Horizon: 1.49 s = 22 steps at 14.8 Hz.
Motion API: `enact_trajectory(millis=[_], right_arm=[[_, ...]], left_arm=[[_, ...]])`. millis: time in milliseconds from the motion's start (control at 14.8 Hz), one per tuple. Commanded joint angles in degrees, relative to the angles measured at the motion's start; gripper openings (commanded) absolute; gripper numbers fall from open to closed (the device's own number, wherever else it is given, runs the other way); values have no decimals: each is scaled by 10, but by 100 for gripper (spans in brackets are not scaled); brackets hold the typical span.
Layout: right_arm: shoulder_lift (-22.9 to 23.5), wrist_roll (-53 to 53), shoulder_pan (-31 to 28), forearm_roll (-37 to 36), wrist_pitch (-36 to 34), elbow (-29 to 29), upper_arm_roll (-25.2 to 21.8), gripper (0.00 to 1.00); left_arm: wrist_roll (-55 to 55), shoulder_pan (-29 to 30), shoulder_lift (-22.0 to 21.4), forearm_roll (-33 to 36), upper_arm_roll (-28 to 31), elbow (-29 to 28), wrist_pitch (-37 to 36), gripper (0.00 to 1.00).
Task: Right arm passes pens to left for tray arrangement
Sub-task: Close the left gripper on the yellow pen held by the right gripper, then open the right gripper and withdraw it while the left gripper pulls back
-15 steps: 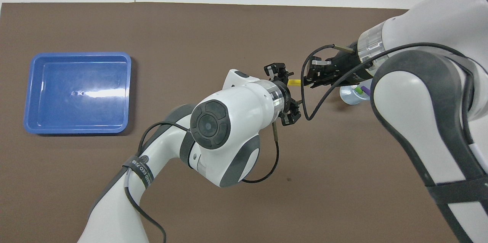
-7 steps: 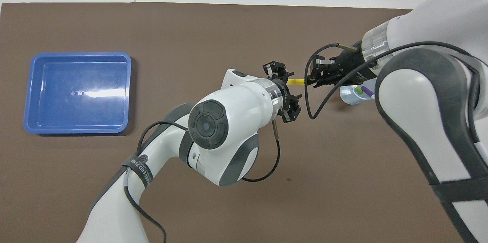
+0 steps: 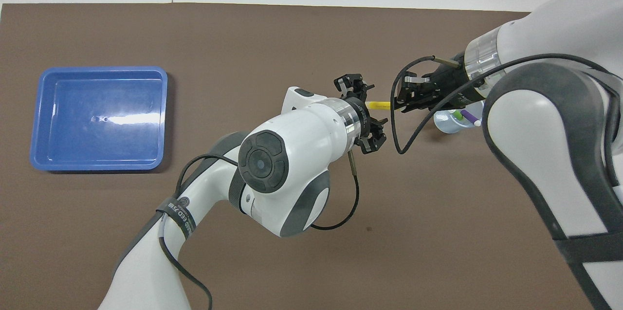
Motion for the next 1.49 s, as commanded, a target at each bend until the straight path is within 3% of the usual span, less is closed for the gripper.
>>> enact_trajectory(millis=[0,135,338,540,743,1283,1418], right_arm=[[-14,-9,-8,16,-4,-14,3,0],[-15,-8,-8,16,-4,-14,3,0],[-15,-8,-8,16,-4,-14,3,0],[-15,-8,-8,16,-5,-14,3,0],[-15,-8,-8,16,-5,-14,3,0],[-15,-8,-8,16,-3,-14,2,0],[-15,-7,-8,15,-1,-14,2,28]], left_arm=[[-12,-8,0,3,5,-5,14,67],[-12,-12,1,3,6,-3,13,66],[-12,-12,1,10,5,-4,13,56],[-8,-17,1,12,6,-4,12,33],[-8,-17,1,36,5,-4,7,2],[-7,-17,1,40,6,2,5,0],[-7,-16,1,51,6,3,5,0]])
